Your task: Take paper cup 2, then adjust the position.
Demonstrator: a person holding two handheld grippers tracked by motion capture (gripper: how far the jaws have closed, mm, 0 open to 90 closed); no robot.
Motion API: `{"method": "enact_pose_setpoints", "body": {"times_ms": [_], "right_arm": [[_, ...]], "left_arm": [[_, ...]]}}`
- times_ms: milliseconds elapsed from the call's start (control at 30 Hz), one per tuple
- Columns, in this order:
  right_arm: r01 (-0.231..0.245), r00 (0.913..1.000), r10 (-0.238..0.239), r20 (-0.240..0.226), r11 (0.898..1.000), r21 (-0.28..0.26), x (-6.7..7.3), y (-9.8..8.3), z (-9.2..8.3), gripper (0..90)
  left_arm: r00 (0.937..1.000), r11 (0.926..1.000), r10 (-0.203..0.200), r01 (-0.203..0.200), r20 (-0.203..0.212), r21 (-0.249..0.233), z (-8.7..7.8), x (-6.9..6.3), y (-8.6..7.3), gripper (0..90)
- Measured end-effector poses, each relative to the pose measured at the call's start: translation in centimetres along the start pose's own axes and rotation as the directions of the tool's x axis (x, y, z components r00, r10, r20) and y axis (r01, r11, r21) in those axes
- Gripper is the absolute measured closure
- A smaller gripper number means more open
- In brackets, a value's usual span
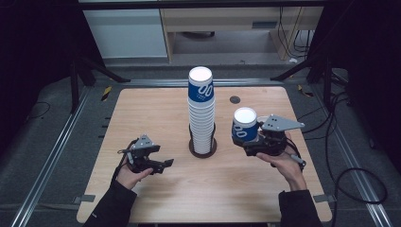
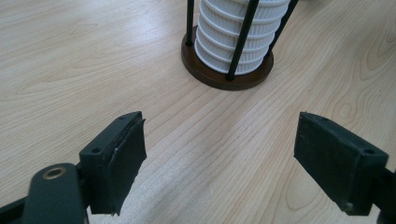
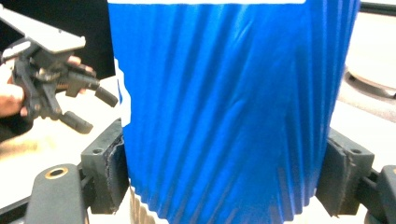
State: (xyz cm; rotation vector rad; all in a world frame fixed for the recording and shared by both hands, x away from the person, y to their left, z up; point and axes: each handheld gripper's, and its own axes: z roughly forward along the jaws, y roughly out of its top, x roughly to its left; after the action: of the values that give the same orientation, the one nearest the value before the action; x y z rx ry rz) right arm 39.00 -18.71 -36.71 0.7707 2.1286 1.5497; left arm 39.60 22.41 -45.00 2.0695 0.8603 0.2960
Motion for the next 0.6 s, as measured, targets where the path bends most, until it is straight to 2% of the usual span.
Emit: {"method": "enact_pose_setpoints", "body": {"times_ms": [100,267,533,600], "right_arm": [[0.009,0.9997,-0.009,-0.023,1.0,0.019,0.3,-0.4,0.4,19.6],[0.058,0.9968,-0.053,-0.059,0.996,0.074,1.0,-0.7,0.9,19.5],[0.114,0.9874,-0.099,-0.123,0.987,0.117,1.9,-1.1,1.8,19.5],[0.115,0.9857,-0.098,-0.137,0.986,0.118,2.0,-1.4,2.1,19.5]], "left_arm": [[1.0,1.0,0.002,-0.002,0.009,-0.008,-0.2,-0.1,0.2,16.0],[0.9997,0.9999,0.011,-0.01,0.023,-0.005,-0.2,-0.4,0.3,16.0],[0.9986,0.9995,0.03,-0.03,0.044,-0.011,-0.6,-1.0,0.6,16.0],[0.998,0.9992,0.04,-0.04,0.049,-0.009,-0.7,-1.2,0.7,16.0]]}}
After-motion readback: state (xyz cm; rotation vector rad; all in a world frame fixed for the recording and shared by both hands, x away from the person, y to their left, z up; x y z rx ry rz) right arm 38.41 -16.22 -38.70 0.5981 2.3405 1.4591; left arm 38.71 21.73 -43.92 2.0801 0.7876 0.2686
